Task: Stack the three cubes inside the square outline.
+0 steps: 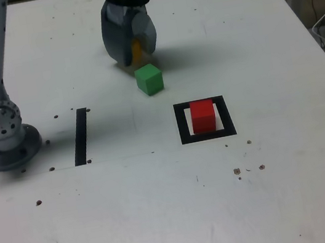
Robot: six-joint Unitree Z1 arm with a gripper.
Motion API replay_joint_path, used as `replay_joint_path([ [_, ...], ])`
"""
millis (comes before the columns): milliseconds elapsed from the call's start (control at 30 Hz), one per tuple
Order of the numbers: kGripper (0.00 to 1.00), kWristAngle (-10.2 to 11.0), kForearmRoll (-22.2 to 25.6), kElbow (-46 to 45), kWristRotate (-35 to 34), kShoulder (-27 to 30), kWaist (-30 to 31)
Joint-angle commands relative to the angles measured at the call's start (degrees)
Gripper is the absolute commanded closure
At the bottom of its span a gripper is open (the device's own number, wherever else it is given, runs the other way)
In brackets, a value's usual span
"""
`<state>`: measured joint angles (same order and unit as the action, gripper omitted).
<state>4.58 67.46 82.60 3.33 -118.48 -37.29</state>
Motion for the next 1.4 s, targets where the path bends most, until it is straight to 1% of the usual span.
replay_joint_path([
  [0, 0.74, 0.5, 0.1, -0.1, 0.7, 1.2, 1.3],
  [367, 0.74, 1.1, 0.6, -1.1, 4.5, 5.7, 9.1],
  [600, 0.74, 0.9, 1.8, -1.0, 5.5, 9.0, 15.6],
  [767, 0.74, -0.4, 2.9, -0.7, 5.4, 9.8, 21.1],
  [1000, 0.74, -2.8, 3.5, -0.1, 4.0, 9.6, 27.9],
  [1367, 0.74, -5.0, 5.9, 5.0, -0.1, 6.5, 36.8],
])
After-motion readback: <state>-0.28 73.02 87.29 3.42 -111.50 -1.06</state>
